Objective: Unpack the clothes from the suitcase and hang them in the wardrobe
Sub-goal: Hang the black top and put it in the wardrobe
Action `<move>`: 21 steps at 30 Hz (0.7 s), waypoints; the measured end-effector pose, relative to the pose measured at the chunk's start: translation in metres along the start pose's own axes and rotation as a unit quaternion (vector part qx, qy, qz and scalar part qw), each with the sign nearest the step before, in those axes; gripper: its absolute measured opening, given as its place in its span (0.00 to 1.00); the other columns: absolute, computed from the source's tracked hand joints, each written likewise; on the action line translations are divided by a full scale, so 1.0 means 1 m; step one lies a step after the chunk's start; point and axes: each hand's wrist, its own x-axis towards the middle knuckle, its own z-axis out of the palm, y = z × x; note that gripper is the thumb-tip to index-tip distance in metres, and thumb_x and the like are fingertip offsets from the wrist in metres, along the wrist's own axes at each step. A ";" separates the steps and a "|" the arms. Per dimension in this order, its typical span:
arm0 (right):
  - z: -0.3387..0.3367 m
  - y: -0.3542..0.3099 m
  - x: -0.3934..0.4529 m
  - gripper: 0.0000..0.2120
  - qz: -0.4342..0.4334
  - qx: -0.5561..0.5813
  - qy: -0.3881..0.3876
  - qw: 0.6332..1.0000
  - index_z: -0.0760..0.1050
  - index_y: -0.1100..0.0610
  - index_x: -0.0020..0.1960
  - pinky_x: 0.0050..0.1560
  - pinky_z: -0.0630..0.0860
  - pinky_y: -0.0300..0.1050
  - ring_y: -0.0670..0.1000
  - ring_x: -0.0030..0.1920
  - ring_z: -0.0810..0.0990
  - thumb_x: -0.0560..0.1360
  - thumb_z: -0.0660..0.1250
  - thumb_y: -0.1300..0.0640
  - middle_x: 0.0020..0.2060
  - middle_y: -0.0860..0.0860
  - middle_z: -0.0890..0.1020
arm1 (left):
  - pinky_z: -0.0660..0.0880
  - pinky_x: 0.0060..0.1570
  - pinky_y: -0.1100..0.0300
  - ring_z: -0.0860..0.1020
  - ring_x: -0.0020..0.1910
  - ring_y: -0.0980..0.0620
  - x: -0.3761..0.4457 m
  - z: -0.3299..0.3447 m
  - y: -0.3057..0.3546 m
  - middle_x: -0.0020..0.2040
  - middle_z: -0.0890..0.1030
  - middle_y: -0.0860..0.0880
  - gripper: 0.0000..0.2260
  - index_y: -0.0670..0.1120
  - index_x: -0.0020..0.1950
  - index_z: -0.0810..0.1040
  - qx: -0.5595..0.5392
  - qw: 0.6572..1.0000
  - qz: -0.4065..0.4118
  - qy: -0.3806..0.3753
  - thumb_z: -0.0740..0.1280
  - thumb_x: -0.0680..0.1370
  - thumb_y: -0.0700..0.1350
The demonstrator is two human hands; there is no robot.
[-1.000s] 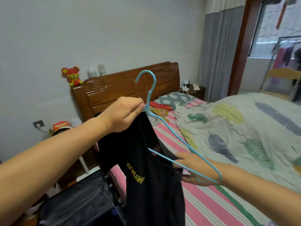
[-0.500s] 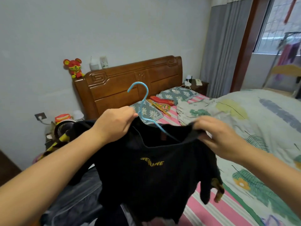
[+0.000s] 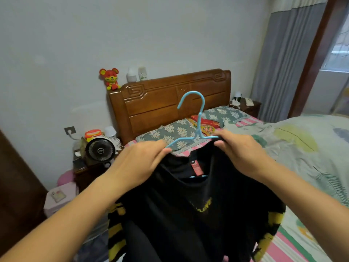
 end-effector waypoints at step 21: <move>0.233 -0.055 0.116 0.22 -0.009 0.231 -0.105 0.967 0.77 0.45 0.61 0.55 0.68 0.37 0.41 0.54 0.72 0.76 0.55 0.37 0.48 0.41 0.72 | 0.78 0.37 0.47 0.79 0.42 0.44 -0.138 -0.061 -0.163 0.45 0.76 0.53 0.12 0.51 0.61 0.80 0.127 0.955 -0.264 0.057 0.60 0.83 0.51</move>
